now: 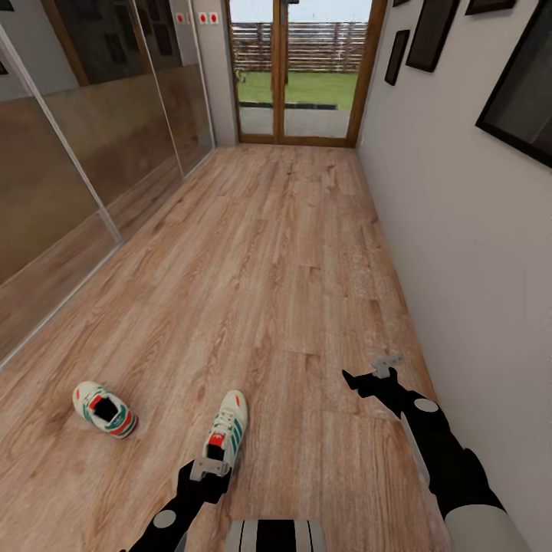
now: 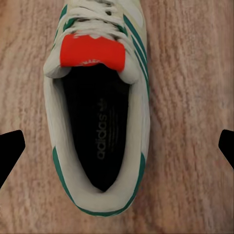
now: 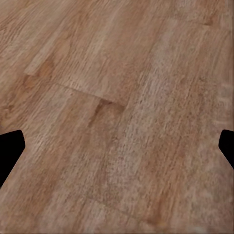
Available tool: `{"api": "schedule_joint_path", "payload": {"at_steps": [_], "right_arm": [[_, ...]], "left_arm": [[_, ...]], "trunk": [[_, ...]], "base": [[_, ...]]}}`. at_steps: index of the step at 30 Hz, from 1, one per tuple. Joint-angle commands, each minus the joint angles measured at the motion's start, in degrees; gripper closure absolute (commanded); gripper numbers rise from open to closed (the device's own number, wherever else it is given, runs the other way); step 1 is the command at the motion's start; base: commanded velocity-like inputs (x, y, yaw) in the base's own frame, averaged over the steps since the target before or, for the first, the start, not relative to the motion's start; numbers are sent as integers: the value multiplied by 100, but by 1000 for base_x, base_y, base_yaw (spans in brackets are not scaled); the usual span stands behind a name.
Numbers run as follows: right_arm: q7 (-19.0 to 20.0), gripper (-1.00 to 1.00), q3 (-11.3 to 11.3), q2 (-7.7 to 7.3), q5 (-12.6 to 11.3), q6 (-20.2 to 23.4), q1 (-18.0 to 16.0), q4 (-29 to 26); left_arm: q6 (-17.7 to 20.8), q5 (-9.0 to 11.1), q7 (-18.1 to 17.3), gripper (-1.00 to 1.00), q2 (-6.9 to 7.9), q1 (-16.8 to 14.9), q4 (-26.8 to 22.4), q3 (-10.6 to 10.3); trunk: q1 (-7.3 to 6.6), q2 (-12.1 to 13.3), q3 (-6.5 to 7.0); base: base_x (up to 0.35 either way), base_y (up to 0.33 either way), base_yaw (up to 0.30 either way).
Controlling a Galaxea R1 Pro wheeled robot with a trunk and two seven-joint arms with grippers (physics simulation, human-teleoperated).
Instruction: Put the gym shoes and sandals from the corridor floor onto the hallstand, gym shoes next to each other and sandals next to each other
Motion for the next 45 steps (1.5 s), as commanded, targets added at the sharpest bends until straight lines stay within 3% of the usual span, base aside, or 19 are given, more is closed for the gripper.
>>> {"api": "schedule_joint_path", "payload": {"at_steps": [1,31,45], "right_arm": [[45,-100,-11,4,60,20,-2,-9],[45,-100,3,38,40,9,-2,18],[45,-100,-12,197,42,1,-2,57]], "left_arm": [[-20,-52,-10,-100,0,-1,1,14],[-60,-31,7,-100,52,72,11,64],[-39,-49,3,-100,39,74,7,59]], "trunk": [[-1,-1,-4],[-1,-1,-4],[-1,-1,-4]], "base": [[0,0,-57],[0,0,-6],[0,0,0]]}}
